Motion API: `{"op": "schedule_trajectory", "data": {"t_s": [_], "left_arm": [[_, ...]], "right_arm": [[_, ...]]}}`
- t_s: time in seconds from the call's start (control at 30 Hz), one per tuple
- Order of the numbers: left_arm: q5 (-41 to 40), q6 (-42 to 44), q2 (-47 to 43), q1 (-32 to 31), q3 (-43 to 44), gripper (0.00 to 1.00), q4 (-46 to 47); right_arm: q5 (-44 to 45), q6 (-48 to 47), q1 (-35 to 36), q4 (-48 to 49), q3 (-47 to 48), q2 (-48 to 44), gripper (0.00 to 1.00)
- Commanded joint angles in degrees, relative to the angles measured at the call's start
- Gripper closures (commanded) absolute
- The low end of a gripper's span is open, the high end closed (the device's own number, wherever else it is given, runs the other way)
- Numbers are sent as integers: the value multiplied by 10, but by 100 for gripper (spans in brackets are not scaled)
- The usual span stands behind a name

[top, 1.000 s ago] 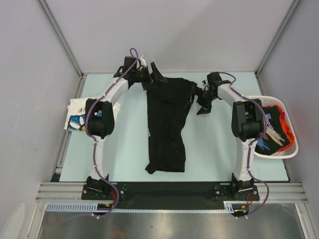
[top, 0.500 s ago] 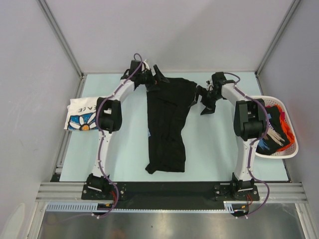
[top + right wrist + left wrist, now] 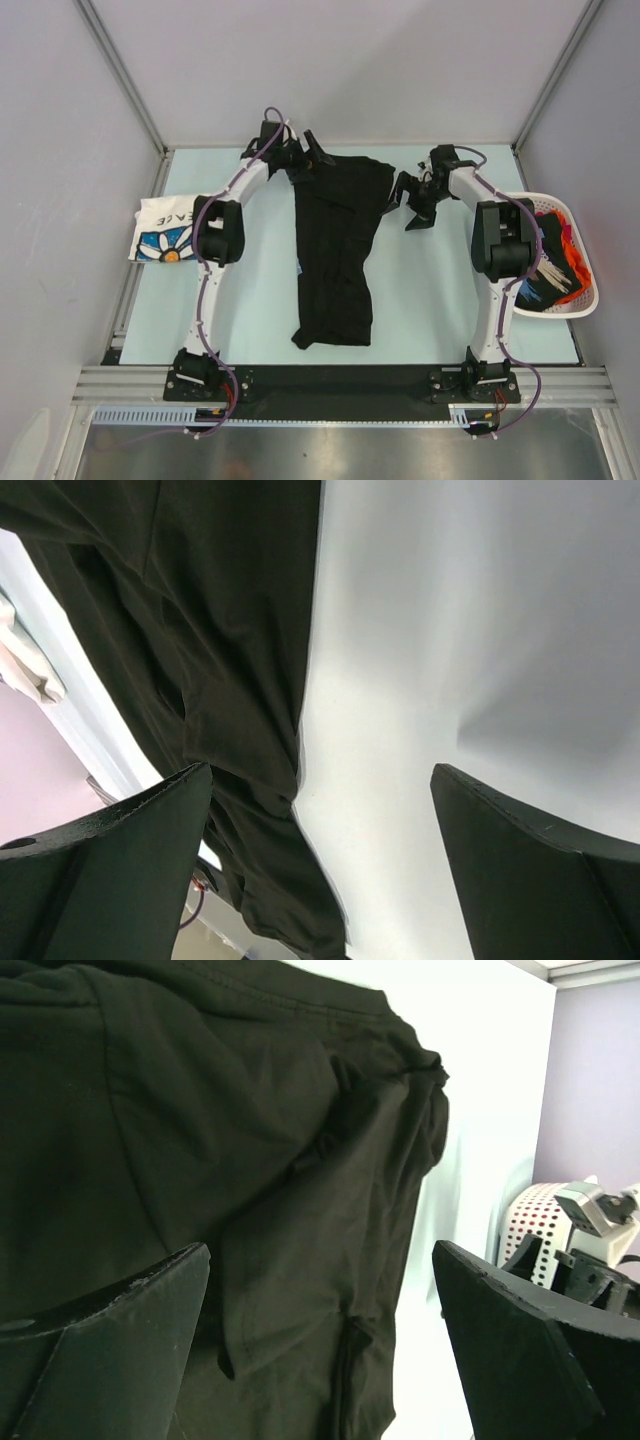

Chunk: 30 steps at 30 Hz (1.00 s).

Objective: Fold and stack the t-shirts
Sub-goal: Fold the tshirt

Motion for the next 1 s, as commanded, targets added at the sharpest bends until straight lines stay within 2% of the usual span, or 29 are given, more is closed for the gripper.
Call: {"op": "schedule_trajectory", "data": {"t_s": [0.0,0.17,0.23,0.27,0.3,0.37,0.4,0.43,0.63,0.77,0.8,0.87,0.9,0.93,0.97], "left_arm": [[-6,15,16,-4,25,0,-21],[11,15,45,-17,39,1,-36],[29,12,55,-21,41,15,-36],[37,12,59,-23,42,24,-35],[45,9,65,-25,48,47,-35],[63,6,65,-26,50,71,-26],[67,4,56,-27,45,94,-19],[74,0,50,-27,40,100,-10],[80,9,-29,-29,-7,100,40],[62,57,-67,-38,-19,98,25],[59,61,-68,-41,-18,83,19],[63,68,-59,-41,-12,71,-13],[64,69,-49,-41,-12,53,-21],[70,69,-46,-42,-13,30,-32],[75,70,-39,-42,-19,14,-34]], "right_arm": [[-17,-11,-6,-8,8,4,3],[-22,-12,-14,-9,7,5,3],[-26,-12,-18,-10,6,6,3],[-26,-12,-20,-9,7,7,3],[-27,-13,-21,-9,6,7,3],[-27,-13,-23,-10,7,7,3],[-28,-13,-24,-10,7,7,3],[-28,-14,-23,-10,7,6,3],[-31,-16,-25,-9,-2,6,3],[-33,-14,-24,-5,-7,7,3],[-34,-13,-24,-5,-8,8,3],[-35,-14,-24,-4,-8,9,3],[-37,-14,-25,-4,-7,9,3],[-37,-14,-25,-4,-5,11,3],[-37,-13,-25,-4,-4,12,3]]}}
